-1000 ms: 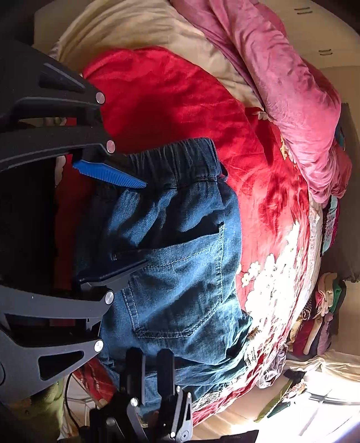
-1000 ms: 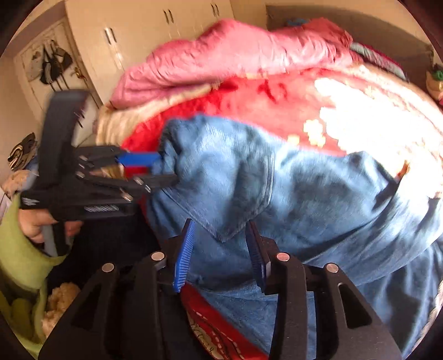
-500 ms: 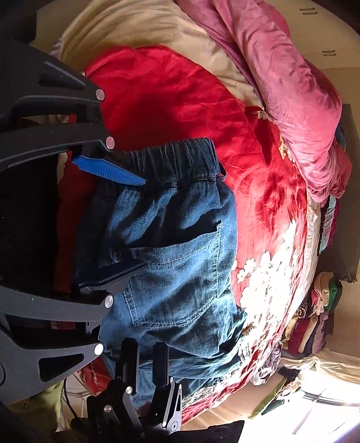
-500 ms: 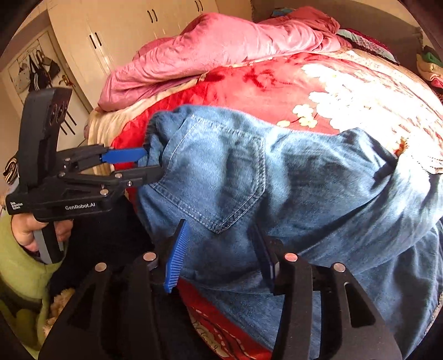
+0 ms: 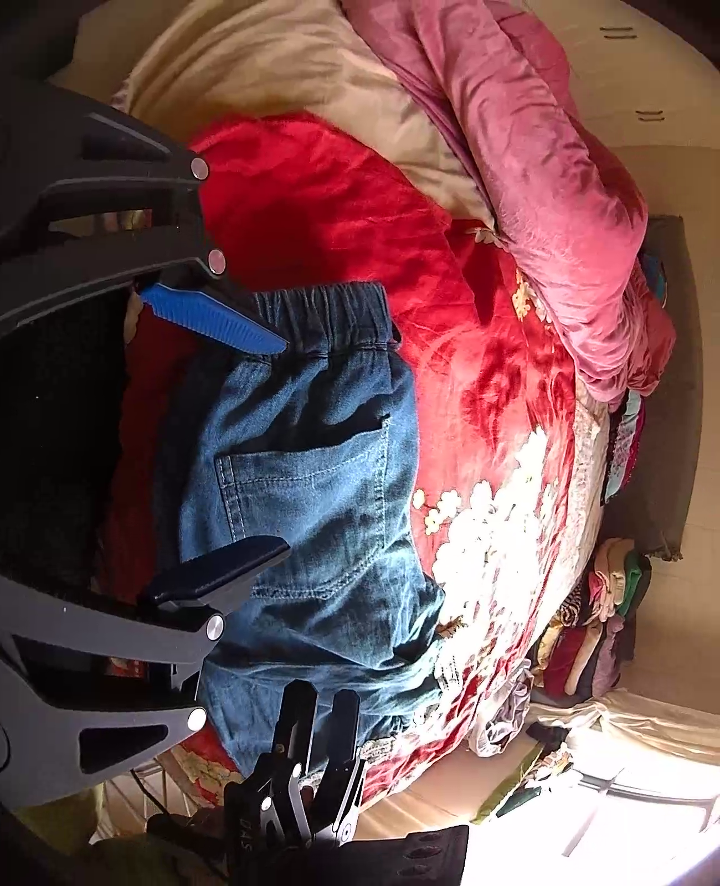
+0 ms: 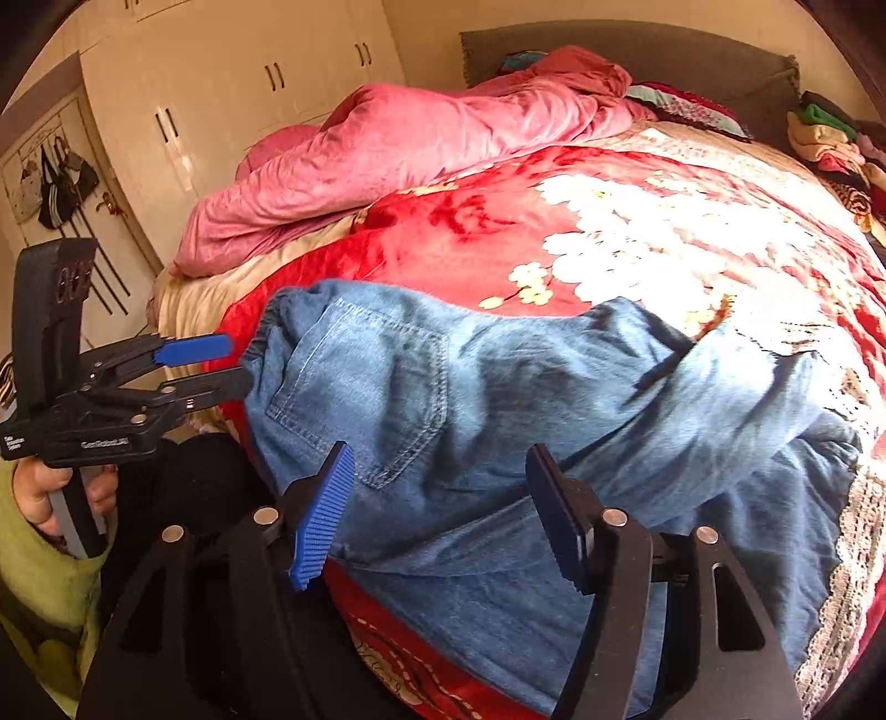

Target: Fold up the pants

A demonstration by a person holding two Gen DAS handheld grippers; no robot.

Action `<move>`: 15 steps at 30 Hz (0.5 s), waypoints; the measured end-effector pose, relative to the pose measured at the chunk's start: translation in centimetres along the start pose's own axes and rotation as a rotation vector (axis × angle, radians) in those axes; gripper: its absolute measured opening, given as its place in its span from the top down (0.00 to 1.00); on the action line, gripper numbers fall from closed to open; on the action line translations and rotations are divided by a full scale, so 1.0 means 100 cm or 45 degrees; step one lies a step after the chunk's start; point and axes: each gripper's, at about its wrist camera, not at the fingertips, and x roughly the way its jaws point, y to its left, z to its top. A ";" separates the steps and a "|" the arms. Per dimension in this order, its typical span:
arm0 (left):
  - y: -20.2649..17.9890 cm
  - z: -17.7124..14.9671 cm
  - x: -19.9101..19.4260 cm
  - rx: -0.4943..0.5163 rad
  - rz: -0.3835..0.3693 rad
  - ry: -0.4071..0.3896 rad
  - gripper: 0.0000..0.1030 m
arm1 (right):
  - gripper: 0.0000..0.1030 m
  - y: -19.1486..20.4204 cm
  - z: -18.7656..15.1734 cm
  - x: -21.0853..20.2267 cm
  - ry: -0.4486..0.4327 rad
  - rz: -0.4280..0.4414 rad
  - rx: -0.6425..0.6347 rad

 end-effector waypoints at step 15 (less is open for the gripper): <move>-0.062 0.013 0.024 0.120 -0.189 0.071 0.38 | 0.39 -0.072 0.007 -0.040 -0.131 -0.184 0.167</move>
